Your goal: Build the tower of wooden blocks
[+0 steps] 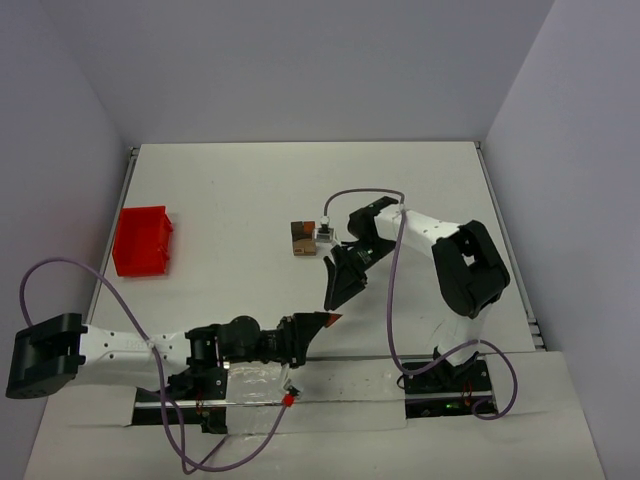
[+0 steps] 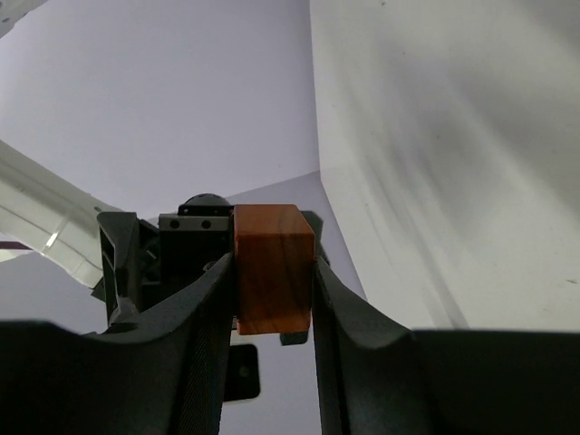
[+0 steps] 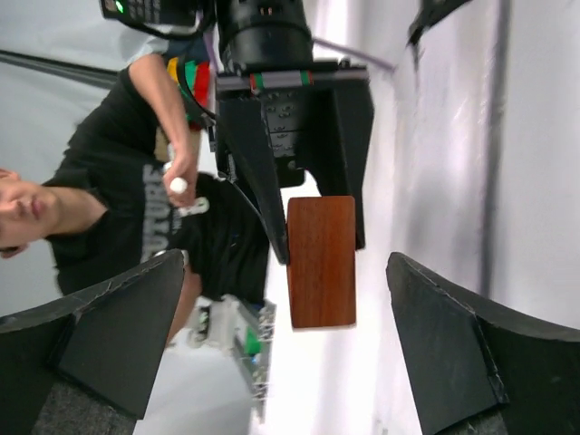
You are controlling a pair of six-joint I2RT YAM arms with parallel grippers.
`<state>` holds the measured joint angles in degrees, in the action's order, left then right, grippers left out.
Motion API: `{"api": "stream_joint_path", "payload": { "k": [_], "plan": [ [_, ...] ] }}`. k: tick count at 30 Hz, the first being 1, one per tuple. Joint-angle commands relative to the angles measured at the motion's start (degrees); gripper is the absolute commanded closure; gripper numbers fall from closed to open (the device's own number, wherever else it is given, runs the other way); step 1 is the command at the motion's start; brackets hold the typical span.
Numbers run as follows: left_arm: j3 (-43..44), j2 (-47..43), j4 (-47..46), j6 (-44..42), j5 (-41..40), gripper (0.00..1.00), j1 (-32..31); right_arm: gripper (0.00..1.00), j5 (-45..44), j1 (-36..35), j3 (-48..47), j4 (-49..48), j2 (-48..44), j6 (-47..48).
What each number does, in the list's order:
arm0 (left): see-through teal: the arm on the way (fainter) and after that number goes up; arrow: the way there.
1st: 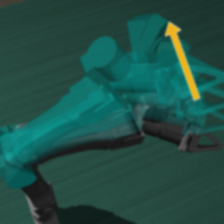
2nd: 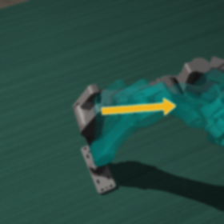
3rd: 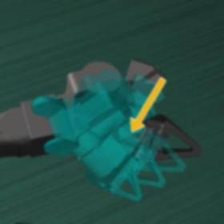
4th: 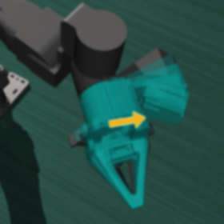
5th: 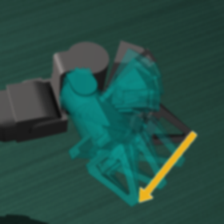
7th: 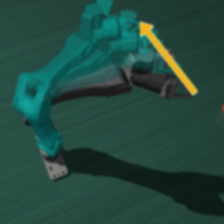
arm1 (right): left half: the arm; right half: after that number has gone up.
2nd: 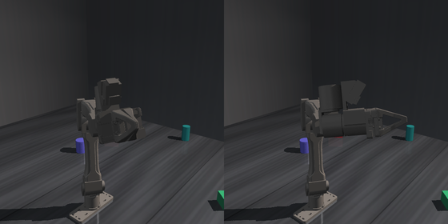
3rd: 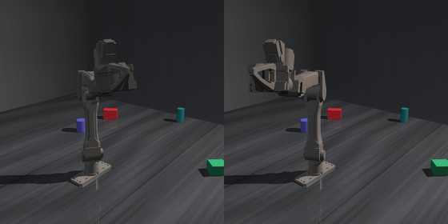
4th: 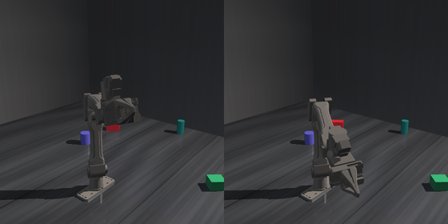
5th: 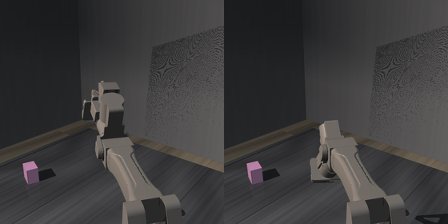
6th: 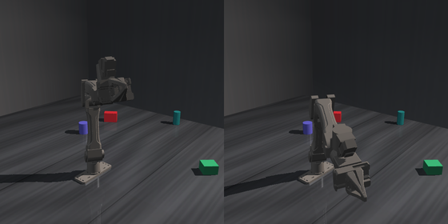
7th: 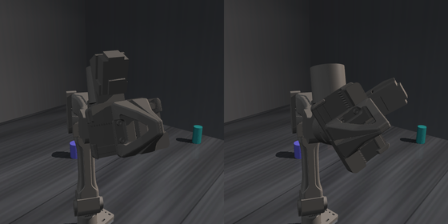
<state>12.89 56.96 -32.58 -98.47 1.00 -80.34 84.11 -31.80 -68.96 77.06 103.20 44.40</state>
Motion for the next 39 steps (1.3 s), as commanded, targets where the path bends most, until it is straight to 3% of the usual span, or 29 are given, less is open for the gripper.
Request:
{"api": "stream_joint_path", "payload": {
  "k": [1,4,9,12,20,24,25,27,29,32,35,39],
  "plan": [
    [4.36,-3.45,8.89,4.61,4.4,1.0,-0.44,0.0,6.15,6.79,-4.91,5.73,-1.01,3.44],
    [6.64,-4.83,12.94,8.53,5.75,1.0,-0.52,0.0,6.75,11.66,-9.61,5.73,-0.98,3.61],
    [21.14,-2.78,31.38,22.9,8.67,1.0,-0.52,0.0,8.08,20.55,-20.44,5.73,0.58,-1.28],
    [27.84,-1.96,36.62,30.2,10.68,1.0,0.2,0.0,8.46,24.25,-26.63,5.82,1.79,-5.64],
    [44.39,3.3,43.39,46.76,15.89,1.0,6.94,0.0,8.37,27.37,-38.03,5.73,0.78,-11.02],
    [51.55,8.19,48.39,60.56,19.66,1.0,13.18,0.0,-1.98,27.73,-46.54,3.79,2.12,-18.78],
    [53.32,9.45,50.16,63.08,20.85,1.0,14.46,0.0,-3.06,27.81,-46.62,0.52,1.9,-23.47],
    [59.68,12.99,55.06,68.69,24.71,1.0,18.23,0.0,-15.21,28.16,-38.49,-22.34,-4.36,-40.35],
    [61.75,13.99,55.07,71.98,27.73,1.0,22.84,0.0,-23.14,28.05,-31.12,-32.31,-8.68,-44.52],
    [60.57,12.64,53.43,71.59,33.33,1.0,29.31,0.0,-31.06,27.7,-27.33,-36.49,-11.85,-40.48],
    [57.97,9.55,54.27,65.32,38.83,1.0,36.07,0.0,-32.77,27.97,-22.62,-39.18,-13.5,-38.97],
    [64.11,12.93,68.26,57.16,41.37,1.0,41.46,0.0,-31.18,28.01,-17.62,-42.95,-14.21,-40.26]
  ]
}}
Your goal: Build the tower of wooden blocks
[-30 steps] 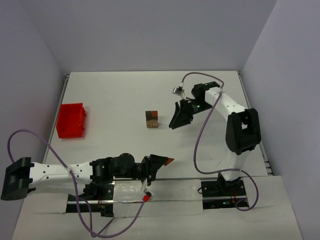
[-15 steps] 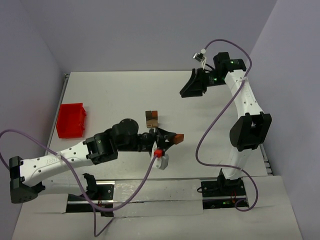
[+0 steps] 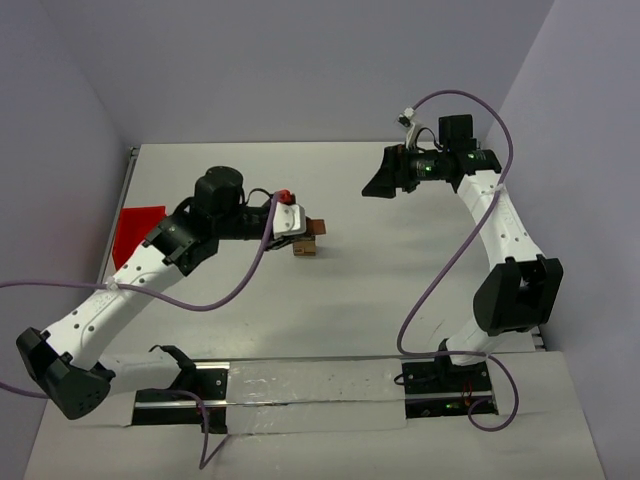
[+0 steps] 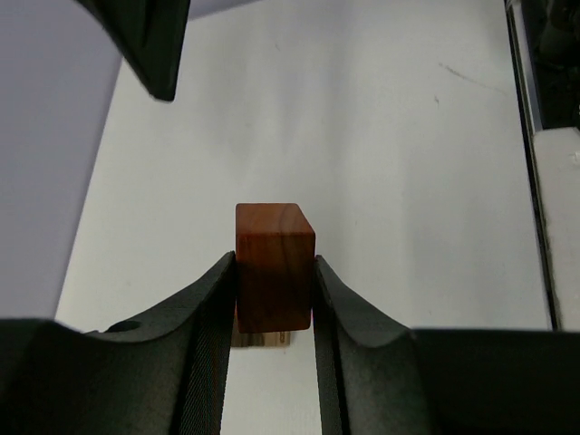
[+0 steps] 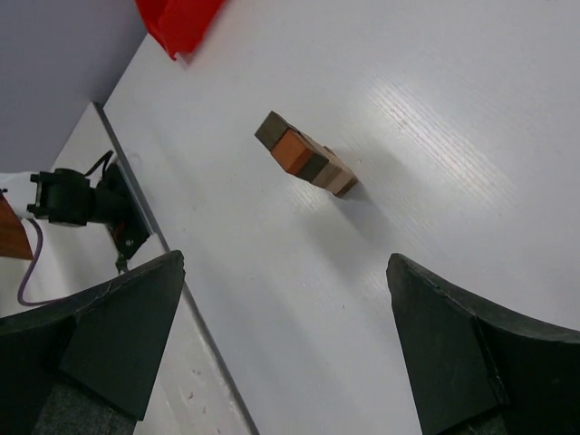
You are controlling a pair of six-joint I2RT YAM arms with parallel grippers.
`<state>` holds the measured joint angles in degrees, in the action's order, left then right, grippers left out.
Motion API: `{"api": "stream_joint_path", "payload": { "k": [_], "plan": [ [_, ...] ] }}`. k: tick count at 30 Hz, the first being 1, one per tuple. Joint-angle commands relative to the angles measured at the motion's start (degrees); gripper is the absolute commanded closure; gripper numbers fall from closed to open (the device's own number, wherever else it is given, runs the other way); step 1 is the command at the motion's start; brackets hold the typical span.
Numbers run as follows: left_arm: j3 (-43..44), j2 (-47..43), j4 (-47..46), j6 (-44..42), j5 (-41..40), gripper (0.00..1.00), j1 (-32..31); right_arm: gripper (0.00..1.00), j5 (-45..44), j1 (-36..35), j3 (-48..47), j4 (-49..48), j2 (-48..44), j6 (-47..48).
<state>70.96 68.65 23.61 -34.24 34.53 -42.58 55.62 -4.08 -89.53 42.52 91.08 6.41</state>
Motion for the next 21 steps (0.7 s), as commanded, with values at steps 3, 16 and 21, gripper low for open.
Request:
{"api": "stream_joint_path", "payload": {
  "k": [3,16,21],
  "plan": [
    [15.51,10.99,24.67,-10.58,12.03,1.0,6.86,0.0,-2.32,0.13,1.76,-7.73,-1.12,-2.58],
    [19.11,21.0,19.52,-19.22,21.96,1.0,16.09,0.0,-10.17,0.3,7.4,-7.47,-6.92,4.27],
    [15.06,22.58,15.14,-20.69,20.28,1.0,16.47,0.0,-11.46,0.3,10.49,-10.82,-9.77,3.83]
  ]
}}
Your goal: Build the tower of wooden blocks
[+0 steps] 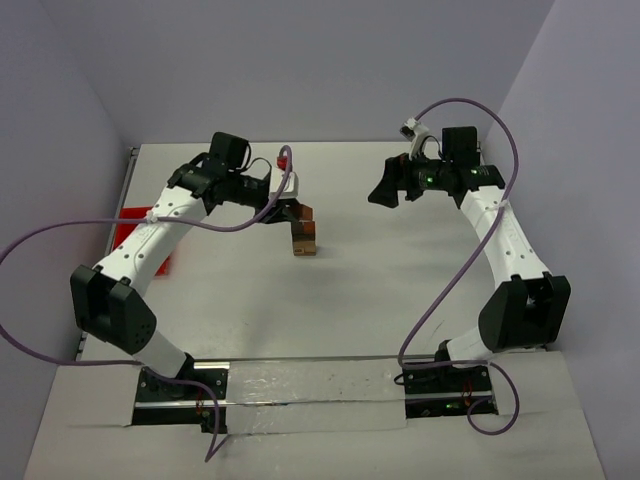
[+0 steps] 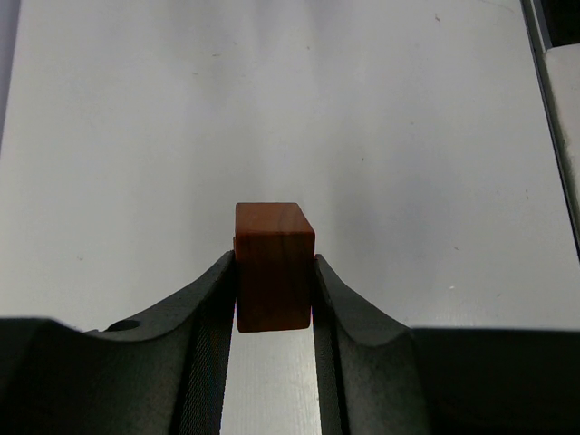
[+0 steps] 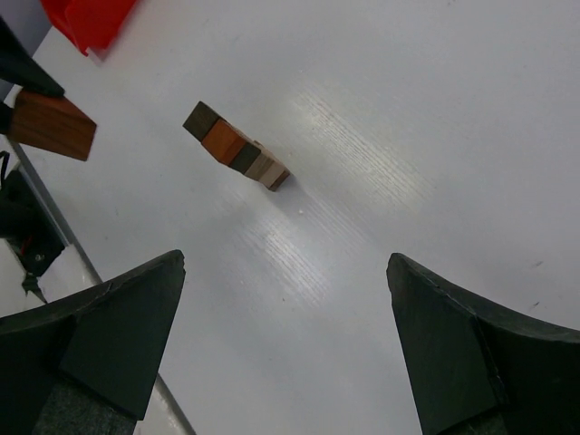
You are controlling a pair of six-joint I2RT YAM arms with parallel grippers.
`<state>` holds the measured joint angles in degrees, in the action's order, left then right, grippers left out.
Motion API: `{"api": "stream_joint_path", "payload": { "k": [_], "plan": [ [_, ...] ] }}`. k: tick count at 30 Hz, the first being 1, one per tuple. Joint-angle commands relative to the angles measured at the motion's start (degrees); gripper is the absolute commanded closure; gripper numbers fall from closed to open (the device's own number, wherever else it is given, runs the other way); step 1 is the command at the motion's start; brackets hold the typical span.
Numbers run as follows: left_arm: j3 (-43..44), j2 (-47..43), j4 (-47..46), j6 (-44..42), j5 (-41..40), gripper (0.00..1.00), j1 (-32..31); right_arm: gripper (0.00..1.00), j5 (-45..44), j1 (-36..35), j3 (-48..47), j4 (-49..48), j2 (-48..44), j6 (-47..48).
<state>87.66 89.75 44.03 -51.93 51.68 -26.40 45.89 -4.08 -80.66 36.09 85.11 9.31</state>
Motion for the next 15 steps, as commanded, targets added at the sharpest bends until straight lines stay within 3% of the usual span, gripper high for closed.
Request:
{"api": "stream_joint_path", "payload": {
  "k": [1,10,15],
  "plan": [
    [-2.43,1.67,-6.58,-2.62,3.53,1.0,0.55,0.0,-1.68,0.26,2.46,-4.95,-4.18,0.76],
    [-9.35,4.55,-25.56,12.99,14.84,0.98,7.5,0.0,-1.85,0.3,6.83,-9.46,-6.01,-0.52],
    [-11.65,5.3,-29.81,15.73,15.6,0.98,7.6,0.0,0.18,0.3,6.36,-9.51,-5.63,-0.78]
  ]
}}
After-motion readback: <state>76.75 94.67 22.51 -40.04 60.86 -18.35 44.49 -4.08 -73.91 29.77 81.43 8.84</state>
